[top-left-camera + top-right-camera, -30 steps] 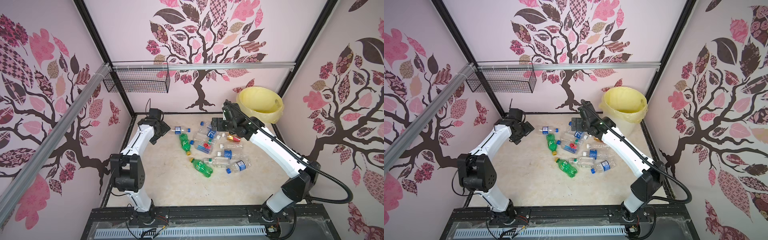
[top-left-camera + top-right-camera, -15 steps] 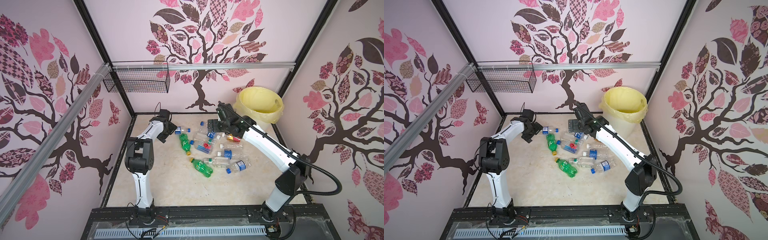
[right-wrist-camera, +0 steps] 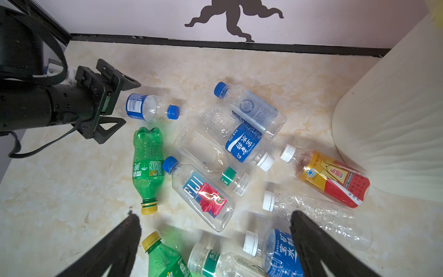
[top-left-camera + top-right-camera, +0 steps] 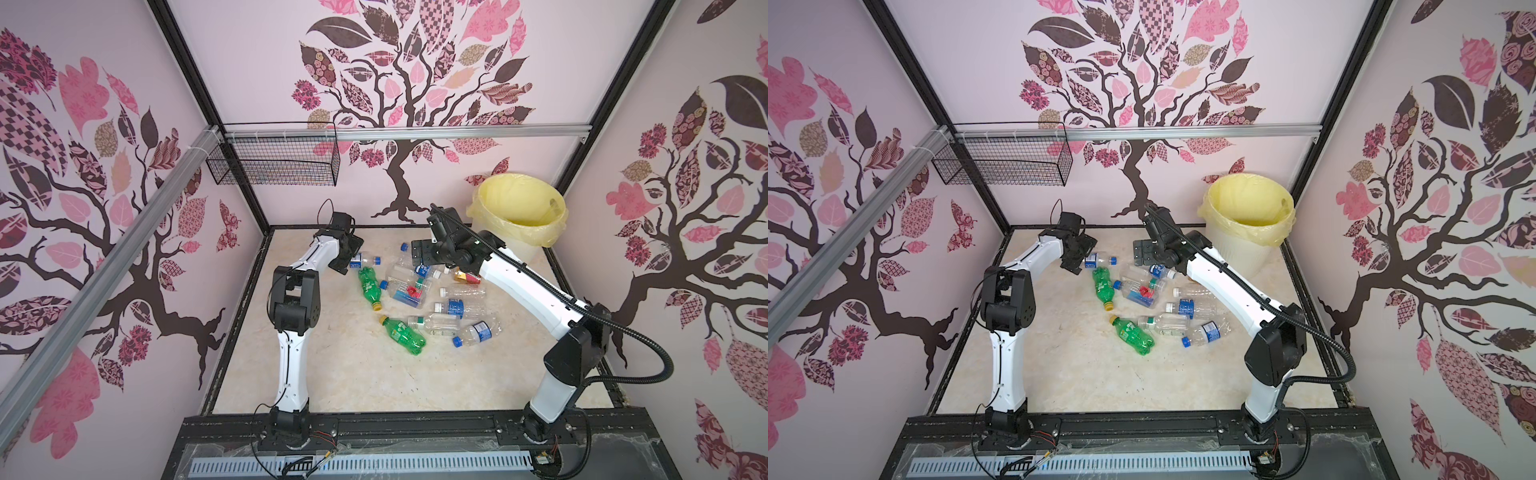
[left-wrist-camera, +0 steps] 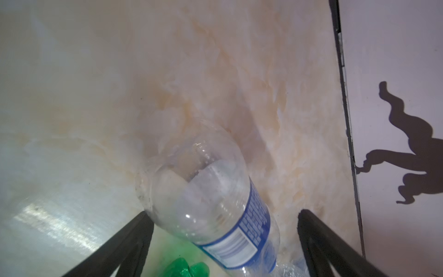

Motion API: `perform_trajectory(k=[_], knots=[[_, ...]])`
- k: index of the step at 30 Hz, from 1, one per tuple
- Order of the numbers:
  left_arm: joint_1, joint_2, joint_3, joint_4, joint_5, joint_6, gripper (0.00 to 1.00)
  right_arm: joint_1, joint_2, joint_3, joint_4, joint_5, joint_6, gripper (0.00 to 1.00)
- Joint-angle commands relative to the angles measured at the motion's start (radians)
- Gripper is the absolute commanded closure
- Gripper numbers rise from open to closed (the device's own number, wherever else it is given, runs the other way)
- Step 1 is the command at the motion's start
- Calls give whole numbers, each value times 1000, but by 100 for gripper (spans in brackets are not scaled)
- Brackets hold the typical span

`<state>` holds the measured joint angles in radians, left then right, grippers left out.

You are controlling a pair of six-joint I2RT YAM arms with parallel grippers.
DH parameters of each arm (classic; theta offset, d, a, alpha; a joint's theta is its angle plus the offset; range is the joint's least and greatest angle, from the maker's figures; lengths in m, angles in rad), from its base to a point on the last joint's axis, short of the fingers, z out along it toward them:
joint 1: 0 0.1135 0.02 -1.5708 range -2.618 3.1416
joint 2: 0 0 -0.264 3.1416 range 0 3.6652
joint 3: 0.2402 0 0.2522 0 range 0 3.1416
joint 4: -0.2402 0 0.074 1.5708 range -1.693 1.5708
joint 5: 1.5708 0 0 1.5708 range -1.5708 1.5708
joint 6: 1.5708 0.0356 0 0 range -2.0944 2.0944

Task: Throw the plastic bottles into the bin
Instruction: 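Lower the left gripper onto the clear blue-label bottle and close on its base, then lift the blue-label bottle with the left gripper while the right gripper approaches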

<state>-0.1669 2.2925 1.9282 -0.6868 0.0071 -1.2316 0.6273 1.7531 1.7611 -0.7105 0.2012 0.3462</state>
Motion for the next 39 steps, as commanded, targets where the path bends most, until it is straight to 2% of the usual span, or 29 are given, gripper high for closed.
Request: perform_trajectory(k=[1, 7, 10, 15, 21, 30, 39], knots=[[-1, 20, 62, -26, -11, -52, 3, 5, -28, 9, 9, 17, -30, 0], [2, 61, 91, -78, -1, -88, 12, -12, -44, 2, 17, 16, -31, 0], [4, 61, 84, -98, -7, -64, 19, -20, -52, 13, 18, 12, -33, 0], [18, 57, 48, -123, -6, -30, 25, -47, -73, 20, 16, -19, -16, 1], [27, 45, 20, -110, 6, -12, 36, -51, -120, -12, 10, -25, -15, 0], [94, -41, -91, -100, 15, 35, 42, -51, -156, -16, 11, -43, 4, 1], [141, -200, -264, -43, 70, 65, 46, -43, -208, -125, 38, -85, 30, 0]])
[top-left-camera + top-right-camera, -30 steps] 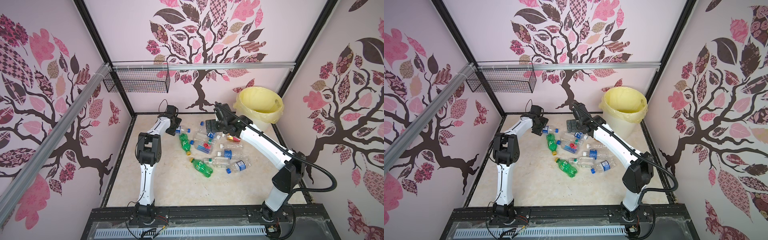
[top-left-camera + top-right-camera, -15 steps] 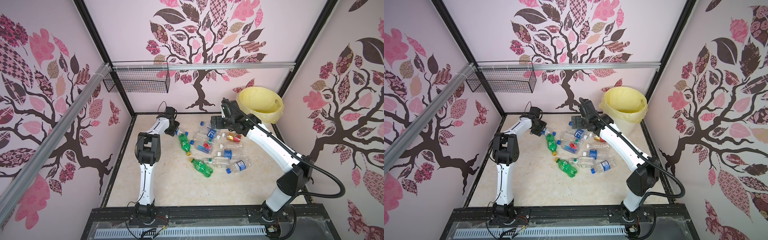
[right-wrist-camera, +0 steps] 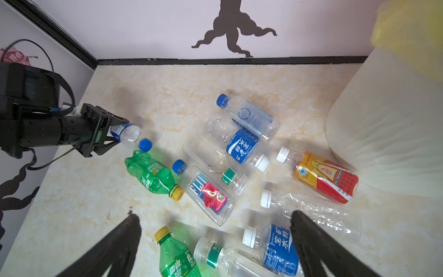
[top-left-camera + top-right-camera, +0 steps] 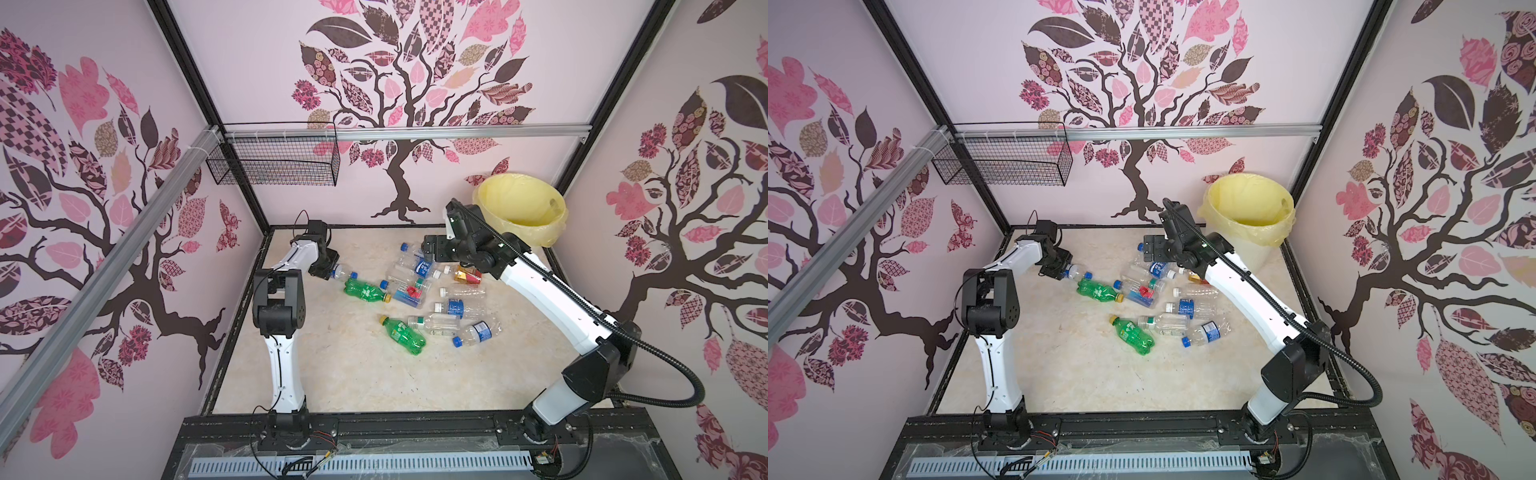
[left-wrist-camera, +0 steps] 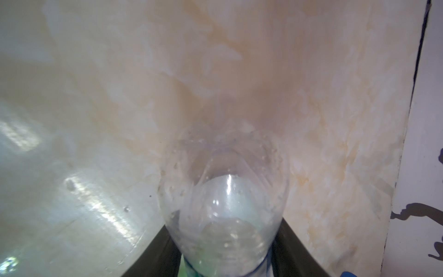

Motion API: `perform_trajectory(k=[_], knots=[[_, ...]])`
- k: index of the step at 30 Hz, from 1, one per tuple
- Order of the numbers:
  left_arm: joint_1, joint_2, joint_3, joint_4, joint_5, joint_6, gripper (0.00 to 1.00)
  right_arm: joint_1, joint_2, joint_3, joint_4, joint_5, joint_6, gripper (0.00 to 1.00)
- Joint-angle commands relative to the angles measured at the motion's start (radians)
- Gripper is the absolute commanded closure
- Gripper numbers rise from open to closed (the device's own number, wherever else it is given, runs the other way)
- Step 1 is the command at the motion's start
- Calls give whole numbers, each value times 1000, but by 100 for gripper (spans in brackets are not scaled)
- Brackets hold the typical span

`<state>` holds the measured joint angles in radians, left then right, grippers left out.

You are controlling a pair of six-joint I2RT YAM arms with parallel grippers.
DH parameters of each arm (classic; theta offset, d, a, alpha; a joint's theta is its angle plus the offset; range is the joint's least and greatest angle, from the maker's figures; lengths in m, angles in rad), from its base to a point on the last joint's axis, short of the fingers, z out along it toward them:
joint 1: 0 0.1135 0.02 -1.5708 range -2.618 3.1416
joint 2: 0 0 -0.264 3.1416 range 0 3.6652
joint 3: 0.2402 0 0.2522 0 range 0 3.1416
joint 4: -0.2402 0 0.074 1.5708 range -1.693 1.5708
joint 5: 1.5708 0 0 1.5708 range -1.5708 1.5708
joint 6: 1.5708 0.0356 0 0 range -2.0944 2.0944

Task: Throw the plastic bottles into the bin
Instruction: 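Lift the blue-label bottle with the left gripper while the right gripper approaches, then close the right gripper on the blue-label bottle's neck near the blue cap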

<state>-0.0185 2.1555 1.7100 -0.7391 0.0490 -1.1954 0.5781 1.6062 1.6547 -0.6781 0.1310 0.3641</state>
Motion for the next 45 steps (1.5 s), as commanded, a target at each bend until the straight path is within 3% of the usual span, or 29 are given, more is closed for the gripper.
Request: perform_trajectory(k=[1, 14, 19, 34, 45], knots=[[-6, -76, -52, 0, 39, 32, 46, 6, -69, -31, 8, -10, 9, 0], [-14, -173, -46, -40, 205, 121, 51, 8, -84, -59, 43, -47, 21, 0], [-26, -249, -65, -63, 232, 126, 52, 8, -59, -17, 53, -125, 37, 0], [-185, -476, -102, -51, 296, 87, 51, 56, -20, -42, 140, -361, 72, 0], [-256, -573, -131, -10, 344, 54, 50, 76, -61, -182, 226, -433, 56, 2]])
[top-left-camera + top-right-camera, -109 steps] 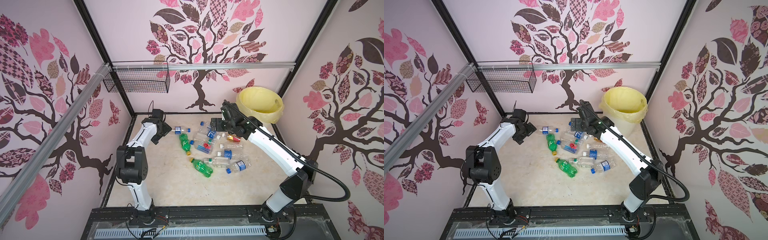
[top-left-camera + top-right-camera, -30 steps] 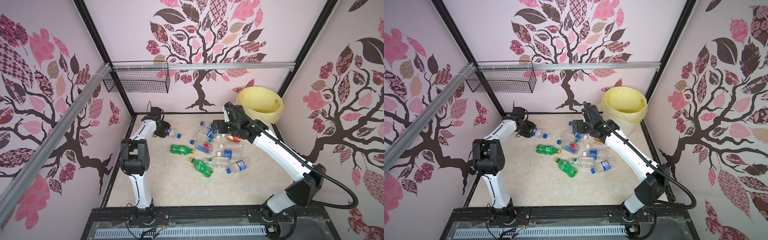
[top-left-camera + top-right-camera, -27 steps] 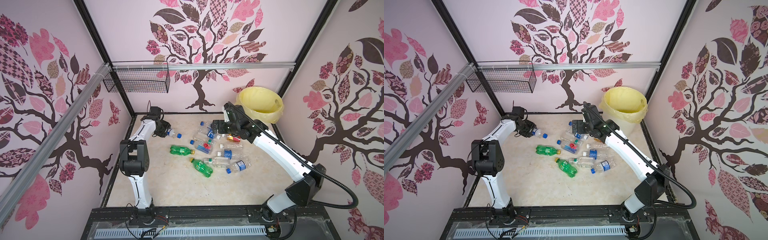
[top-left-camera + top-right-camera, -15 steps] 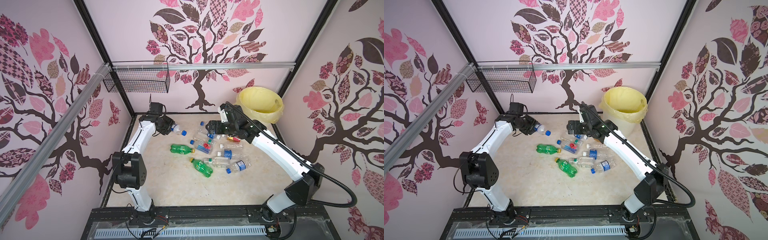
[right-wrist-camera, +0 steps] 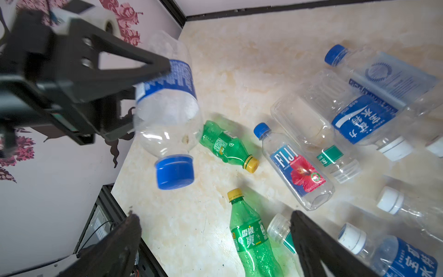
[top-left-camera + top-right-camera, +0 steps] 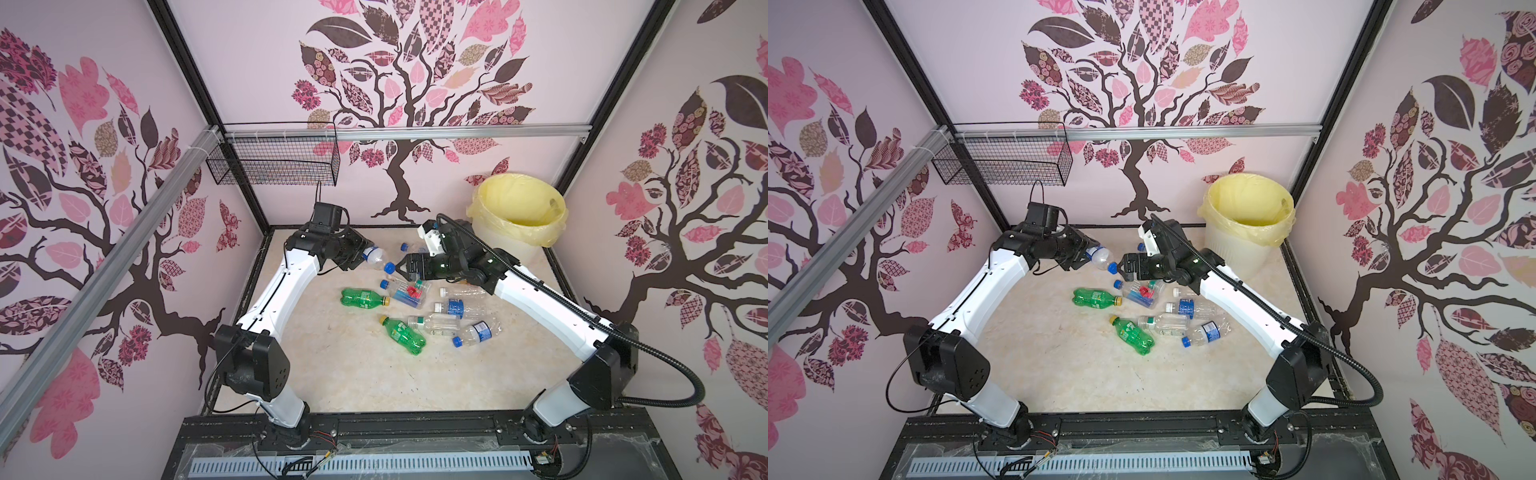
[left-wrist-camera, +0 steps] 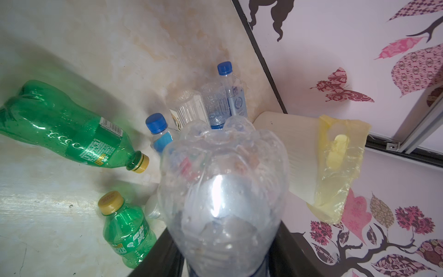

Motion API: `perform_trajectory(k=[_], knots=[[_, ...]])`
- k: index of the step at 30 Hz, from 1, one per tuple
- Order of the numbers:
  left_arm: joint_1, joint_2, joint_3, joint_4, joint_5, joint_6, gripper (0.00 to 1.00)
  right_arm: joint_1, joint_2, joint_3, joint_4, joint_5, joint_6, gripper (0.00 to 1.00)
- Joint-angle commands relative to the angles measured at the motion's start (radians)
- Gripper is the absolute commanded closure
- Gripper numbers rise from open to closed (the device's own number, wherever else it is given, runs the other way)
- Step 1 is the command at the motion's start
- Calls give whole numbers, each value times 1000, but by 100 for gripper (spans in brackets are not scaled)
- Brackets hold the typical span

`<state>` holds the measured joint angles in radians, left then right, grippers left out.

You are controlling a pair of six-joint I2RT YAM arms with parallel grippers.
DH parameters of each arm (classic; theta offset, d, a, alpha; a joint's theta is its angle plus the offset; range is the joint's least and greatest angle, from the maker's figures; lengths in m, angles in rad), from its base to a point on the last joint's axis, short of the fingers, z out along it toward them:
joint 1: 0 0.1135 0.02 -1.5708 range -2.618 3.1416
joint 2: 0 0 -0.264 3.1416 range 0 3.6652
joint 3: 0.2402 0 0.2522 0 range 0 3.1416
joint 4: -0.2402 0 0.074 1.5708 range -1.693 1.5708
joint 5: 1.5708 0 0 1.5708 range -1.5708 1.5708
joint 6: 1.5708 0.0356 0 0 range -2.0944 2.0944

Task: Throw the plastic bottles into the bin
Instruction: 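Close the right gripper on the blue-label bottle's neck near the blue cap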

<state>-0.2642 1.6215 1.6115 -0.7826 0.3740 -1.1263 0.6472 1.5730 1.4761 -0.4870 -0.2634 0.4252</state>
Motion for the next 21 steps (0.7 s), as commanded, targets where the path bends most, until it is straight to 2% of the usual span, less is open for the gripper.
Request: perform_trajectory(k=[1, 4, 15, 21], knots=[[-14, -45, -34, 41, 16, -21, 50, 8, -26, -5, 45, -54, -5, 4], [-30, -58, -38, 47, 6, -18, 50, 17, -25, -13, 79, -87, -4, 8], [-55, -69, -77, 93, 9, -34, 50, 32, -6, -9, 93, -94, -17, 17], [-61, -75, -76, 107, 13, -47, 50, 31, 21, 12, 92, -105, -19, 32]])
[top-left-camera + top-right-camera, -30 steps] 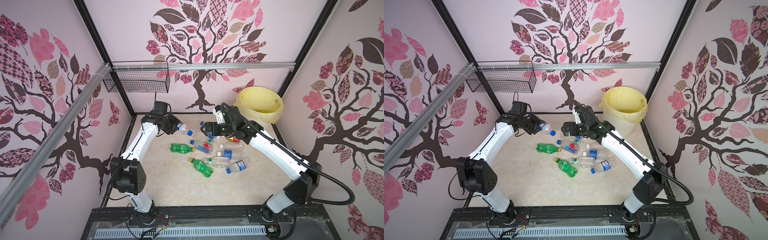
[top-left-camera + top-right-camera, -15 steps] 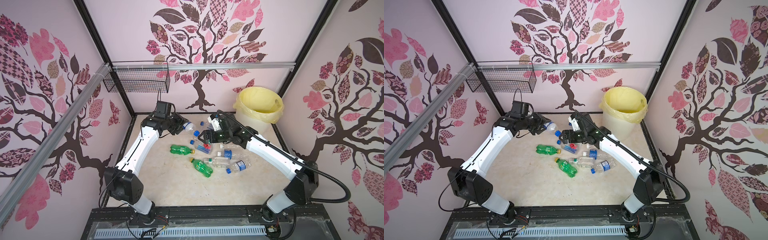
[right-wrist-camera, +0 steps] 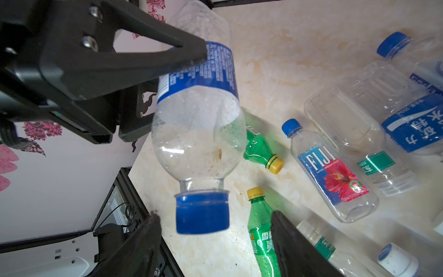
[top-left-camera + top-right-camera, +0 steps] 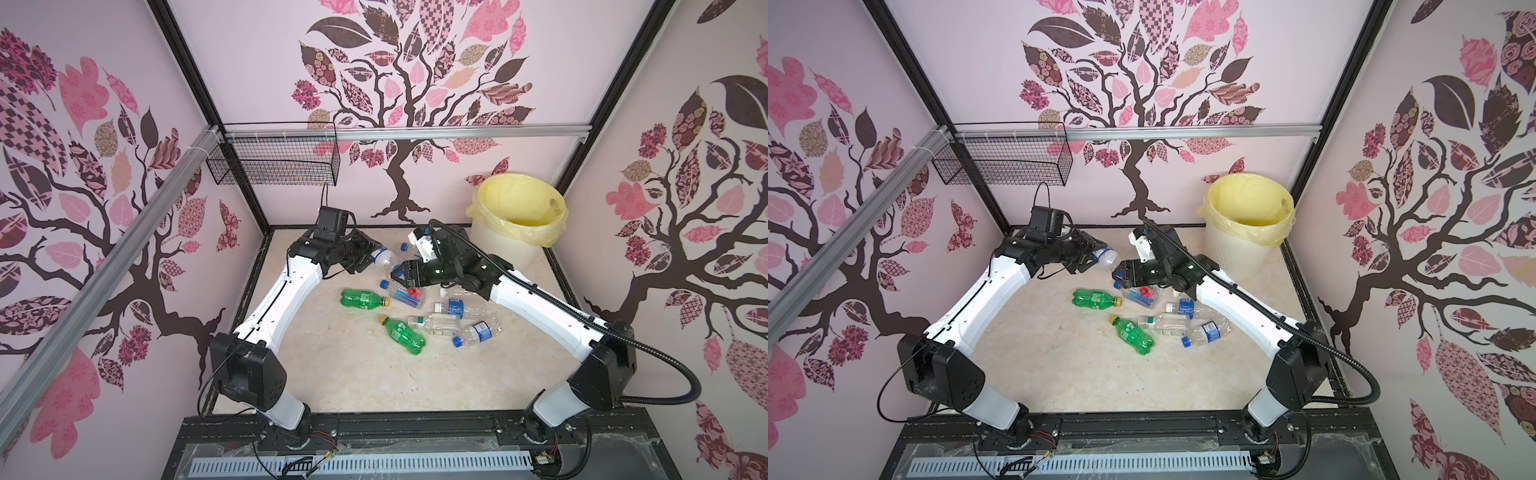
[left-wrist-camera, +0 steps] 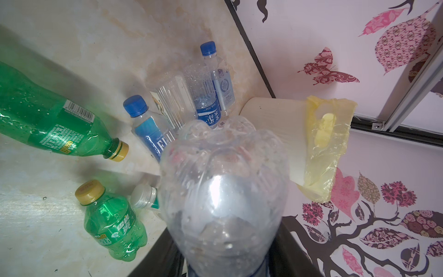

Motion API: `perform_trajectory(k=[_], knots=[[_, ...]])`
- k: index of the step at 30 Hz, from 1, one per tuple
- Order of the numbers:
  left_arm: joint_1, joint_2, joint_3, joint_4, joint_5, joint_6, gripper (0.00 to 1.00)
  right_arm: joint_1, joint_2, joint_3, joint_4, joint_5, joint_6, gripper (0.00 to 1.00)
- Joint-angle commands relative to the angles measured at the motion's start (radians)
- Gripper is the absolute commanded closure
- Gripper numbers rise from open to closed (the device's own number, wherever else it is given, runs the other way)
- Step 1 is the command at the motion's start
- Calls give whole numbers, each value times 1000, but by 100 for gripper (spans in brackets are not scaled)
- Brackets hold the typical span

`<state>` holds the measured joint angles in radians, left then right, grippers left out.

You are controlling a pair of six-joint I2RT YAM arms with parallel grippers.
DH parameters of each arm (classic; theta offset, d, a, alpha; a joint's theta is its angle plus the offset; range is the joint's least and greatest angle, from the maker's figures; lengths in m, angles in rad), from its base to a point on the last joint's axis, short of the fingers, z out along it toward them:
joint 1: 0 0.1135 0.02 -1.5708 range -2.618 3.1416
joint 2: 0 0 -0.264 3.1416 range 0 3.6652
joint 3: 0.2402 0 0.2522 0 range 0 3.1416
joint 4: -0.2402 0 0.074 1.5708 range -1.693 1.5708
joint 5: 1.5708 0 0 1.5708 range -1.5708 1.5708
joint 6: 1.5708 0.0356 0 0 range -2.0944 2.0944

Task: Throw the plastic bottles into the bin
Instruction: 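Close the right gripper on the blue-label bottle's neck near the blue cap, then open the left gripper while the right gripper lifts the bottle away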

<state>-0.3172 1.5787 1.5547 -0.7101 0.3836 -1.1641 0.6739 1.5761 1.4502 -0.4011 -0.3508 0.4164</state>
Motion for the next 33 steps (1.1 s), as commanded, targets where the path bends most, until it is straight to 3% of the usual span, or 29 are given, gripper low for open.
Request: perform_trajectory(k=[1, 18, 28, 33], knots=[[-10, -34, -21, 34, 0, -14, 50, 5, 21, 41, 8, -19, -8, 34], [-59, -42, -45, 54, -14, -32, 50, 6, 28, 51, 6, -1, -13, 68], [-59, -45, -1, 21, -41, 21, 43, 6, 21, 73, -37, 40, -30, 76], [-60, -41, 60, -4, -58, 40, 34, 6, 16, 105, -71, 91, -48, 79]])
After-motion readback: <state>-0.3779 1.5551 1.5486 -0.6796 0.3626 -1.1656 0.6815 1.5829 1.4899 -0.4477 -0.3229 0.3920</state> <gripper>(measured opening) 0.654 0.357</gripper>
